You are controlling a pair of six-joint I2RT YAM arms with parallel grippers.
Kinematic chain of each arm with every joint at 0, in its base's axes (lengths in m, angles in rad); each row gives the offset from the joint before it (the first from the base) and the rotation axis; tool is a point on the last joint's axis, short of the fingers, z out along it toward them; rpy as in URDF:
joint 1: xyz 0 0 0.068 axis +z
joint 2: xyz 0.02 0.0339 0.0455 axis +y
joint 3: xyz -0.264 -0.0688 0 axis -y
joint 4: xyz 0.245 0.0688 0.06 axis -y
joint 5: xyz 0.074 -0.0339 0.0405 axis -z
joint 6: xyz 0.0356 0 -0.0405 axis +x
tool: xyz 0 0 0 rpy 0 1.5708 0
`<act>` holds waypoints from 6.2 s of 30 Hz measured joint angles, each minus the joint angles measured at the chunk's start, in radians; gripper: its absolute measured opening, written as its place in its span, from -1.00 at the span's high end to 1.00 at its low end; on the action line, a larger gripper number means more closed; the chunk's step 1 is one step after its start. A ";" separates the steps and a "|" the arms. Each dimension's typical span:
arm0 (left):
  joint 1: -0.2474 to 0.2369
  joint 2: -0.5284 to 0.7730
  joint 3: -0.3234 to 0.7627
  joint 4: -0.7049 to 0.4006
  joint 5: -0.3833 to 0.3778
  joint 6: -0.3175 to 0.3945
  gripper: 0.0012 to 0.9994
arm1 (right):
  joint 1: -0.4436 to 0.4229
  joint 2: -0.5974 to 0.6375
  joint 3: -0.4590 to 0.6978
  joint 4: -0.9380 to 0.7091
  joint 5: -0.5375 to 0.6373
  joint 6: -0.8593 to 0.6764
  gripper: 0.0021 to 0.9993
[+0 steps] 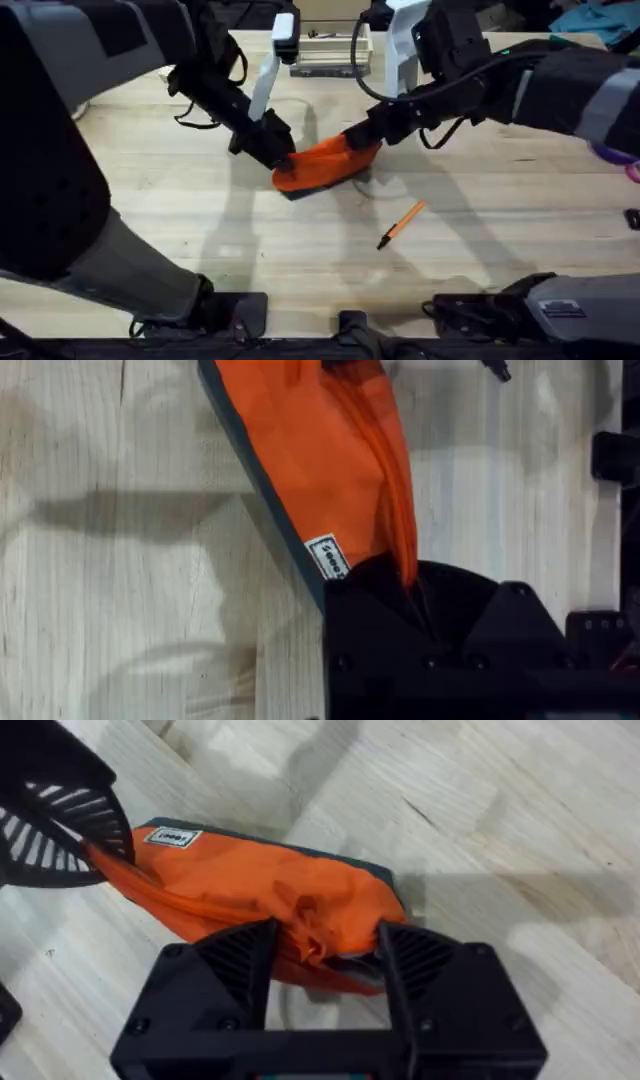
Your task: Unzip the bag, pick up the pens from the table one at a time and place them inside, then zip the bag closed.
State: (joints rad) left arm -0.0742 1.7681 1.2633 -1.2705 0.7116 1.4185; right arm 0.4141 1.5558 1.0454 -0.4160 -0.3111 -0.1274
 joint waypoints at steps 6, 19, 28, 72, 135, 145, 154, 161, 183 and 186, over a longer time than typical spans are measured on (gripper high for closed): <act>0.000 0.000 0.000 0.000 0.000 0.000 0.92 | 0.000 0.000 0.000 0.000 0.000 0.000 -0.08; 0.000 0.000 0.000 0.007 0.002 0.000 0.92 | 0.009 0.008 0.000 0.039 -0.008 -0.001 0.90; 0.000 0.000 0.000 0.007 0.002 0.000 0.92 | 0.009 0.008 0.000 0.039 -0.008 -0.004 0.92; -0.002 0.000 0.013 0.002 0.110 0.000 0.92 | 0.016 -0.333 -0.015 0.099 -0.012 0.016 0.94; -0.002 0.002 0.013 -0.011 -0.002 0.000 0.92 | 0.006 -0.216 0.005 0.090 0.064 0.225 -1.00; -0.002 0.002 0.013 -0.011 -0.002 0.000 0.92 | 0.006 -0.191 0.005 0.028 0.064 0.263 -1.00; -0.002 0.002 0.013 -0.011 -0.002 0.000 0.92 | 0.019 -0.116 0.005 0.023 0.064 0.263 -1.00; -0.002 0.002 0.013 -0.011 -0.002 0.000 0.92 | 0.039 -0.077 0.005 0.024 0.064 0.264 -1.00; -0.002 0.002 0.013 -0.011 -0.002 0.000 0.92 | 0.061 -0.036 0.005 0.058 0.064 0.270 -0.47; -0.002 0.002 0.013 -0.011 -0.002 0.000 0.92 | 0.068 -0.016 0.005 0.056 0.064 0.270 -0.29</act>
State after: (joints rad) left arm -0.0761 1.7702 1.2758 -1.2816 0.7094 1.4185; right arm 0.4818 1.5394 1.0504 -0.3603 -0.2468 0.1429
